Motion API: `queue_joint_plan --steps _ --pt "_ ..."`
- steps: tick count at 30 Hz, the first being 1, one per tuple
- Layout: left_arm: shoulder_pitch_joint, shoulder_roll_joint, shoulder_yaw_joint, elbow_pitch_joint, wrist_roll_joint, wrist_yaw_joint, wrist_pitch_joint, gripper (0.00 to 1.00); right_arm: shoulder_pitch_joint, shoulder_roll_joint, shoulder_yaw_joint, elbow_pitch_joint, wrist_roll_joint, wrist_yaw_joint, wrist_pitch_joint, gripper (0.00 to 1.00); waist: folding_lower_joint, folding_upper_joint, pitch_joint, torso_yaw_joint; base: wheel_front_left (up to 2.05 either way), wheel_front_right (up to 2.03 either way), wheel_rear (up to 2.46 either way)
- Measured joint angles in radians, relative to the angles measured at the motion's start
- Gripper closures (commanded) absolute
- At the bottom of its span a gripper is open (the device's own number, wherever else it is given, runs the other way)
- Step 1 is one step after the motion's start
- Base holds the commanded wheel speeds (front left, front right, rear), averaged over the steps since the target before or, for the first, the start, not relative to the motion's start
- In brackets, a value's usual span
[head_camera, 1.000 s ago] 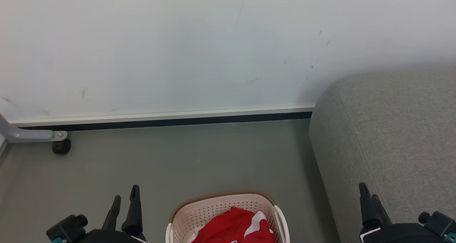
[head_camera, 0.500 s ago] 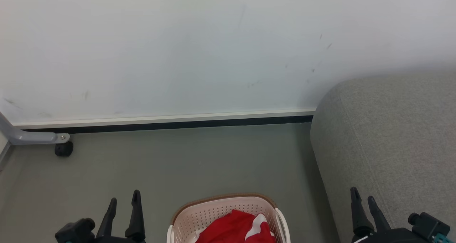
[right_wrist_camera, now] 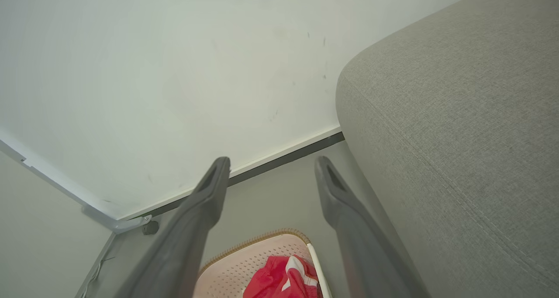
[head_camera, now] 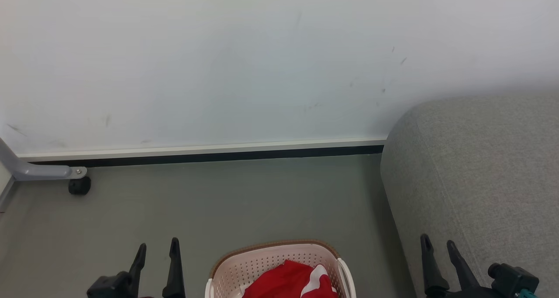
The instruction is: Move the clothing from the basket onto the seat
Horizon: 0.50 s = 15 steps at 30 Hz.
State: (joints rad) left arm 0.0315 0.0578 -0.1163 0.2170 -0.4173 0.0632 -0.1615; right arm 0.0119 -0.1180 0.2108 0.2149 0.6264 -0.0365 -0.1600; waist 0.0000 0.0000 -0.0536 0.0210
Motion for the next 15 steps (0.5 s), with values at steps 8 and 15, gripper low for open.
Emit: queue_joint_plan --steps 8,15 --pt "0.014 0.0 -0.019 0.003 0.096 0.017 -0.026 0.0 0.002 -0.008 0.025 -0.01 -0.085 -0.009 -0.028 0.0 0.0 0.0 -0.004 0.001 0.0 0.0 0.0" --pt "0.014 0.0 -0.028 0.005 0.185 0.034 -0.048 0.0 0.004 -0.013 0.048 -0.018 -0.168 -0.018 -0.046 0.0 0.0 0.0 -0.008 0.003 0.0 0.0 0.0"
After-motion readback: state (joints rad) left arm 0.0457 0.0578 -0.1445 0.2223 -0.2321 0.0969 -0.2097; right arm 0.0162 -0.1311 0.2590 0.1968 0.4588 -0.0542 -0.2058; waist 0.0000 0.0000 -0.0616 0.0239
